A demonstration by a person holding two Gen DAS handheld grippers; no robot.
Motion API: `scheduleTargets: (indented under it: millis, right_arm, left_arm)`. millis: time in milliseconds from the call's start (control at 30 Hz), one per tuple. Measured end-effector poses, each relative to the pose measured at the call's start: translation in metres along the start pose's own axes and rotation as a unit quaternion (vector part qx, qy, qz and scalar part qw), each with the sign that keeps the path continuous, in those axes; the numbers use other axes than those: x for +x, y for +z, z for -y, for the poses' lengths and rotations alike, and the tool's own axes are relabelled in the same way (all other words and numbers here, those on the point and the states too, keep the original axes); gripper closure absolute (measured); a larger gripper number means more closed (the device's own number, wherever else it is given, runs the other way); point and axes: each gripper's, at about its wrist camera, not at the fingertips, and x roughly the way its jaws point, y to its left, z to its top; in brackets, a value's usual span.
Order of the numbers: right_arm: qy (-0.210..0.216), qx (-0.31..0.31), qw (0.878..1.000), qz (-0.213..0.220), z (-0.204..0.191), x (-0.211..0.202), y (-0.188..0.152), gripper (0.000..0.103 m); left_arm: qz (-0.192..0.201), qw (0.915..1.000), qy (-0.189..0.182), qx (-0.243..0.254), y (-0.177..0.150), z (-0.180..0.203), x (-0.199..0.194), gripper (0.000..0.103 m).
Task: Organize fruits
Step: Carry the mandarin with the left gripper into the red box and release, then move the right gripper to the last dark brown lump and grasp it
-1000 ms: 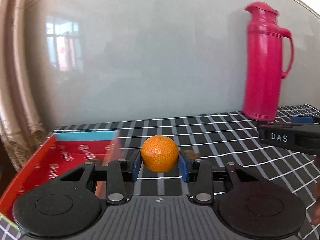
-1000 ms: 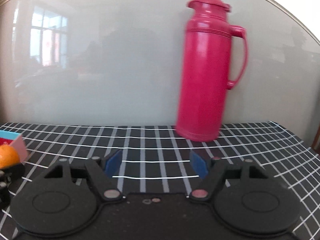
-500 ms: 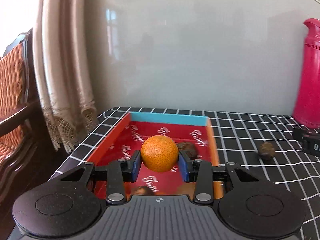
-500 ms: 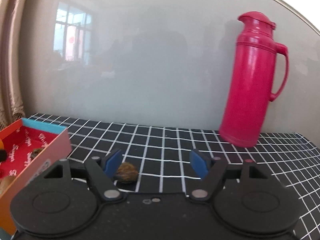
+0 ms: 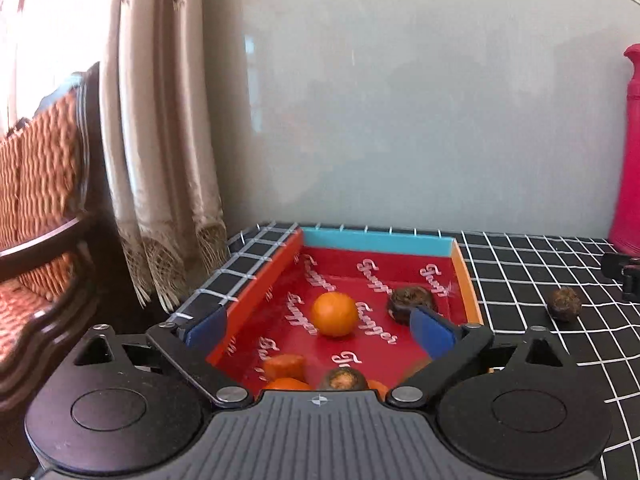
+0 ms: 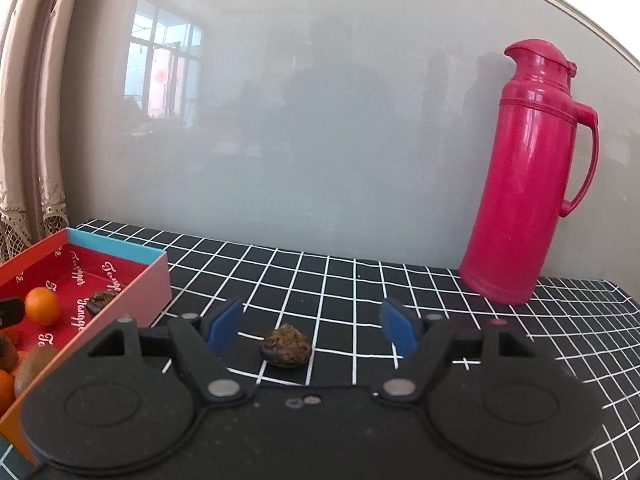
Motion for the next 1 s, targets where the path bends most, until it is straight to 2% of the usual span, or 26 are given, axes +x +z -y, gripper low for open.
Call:
scheduleTargets:
  millis: [200,367,533,600,833,1000]
  right_arm:
    - [0.005,-0.002,1.000,0.003,0.006,-0.006,-0.001,0.025]
    - [0.016,-0.011,1.000,0.009,0.008,-0.012,-0.001,0.023]
    - [0.039,-0.026,0.999,0.020,0.013,-0.021,-0.003,0.021]
    - [0.040,-0.032,0.999,0.015,0.014,-0.020,-0.004,0.013]
    - [0.039,-0.036,0.999,0.009,0.019,-0.012,-0.010,0.013]
    - [0.039,-0.036,0.999,-0.003,0.019,0.005,-0.017,0.014]
  left_arm:
    - [0.010,0.9999,0.004,-0.004,-0.008,0.002,-0.023,0.002]
    - [0.018,0.9995,0.016,0.019,-0.012,0.005,-0.034,0.001]
    - [0.010,0.9995,0.023,0.017,-0.012,0.002,-0.027,0.000]
    - [0.013,0.9996,0.022,0.014,-0.010,0.004,-0.028,0.000]
    - [0.020,0.9994,0.017,0.020,-0.009,0.011,-0.025,0.000]
    - [0.025,0.9990,0.036,0.011,-0.012,0.002,-0.020,0.000]
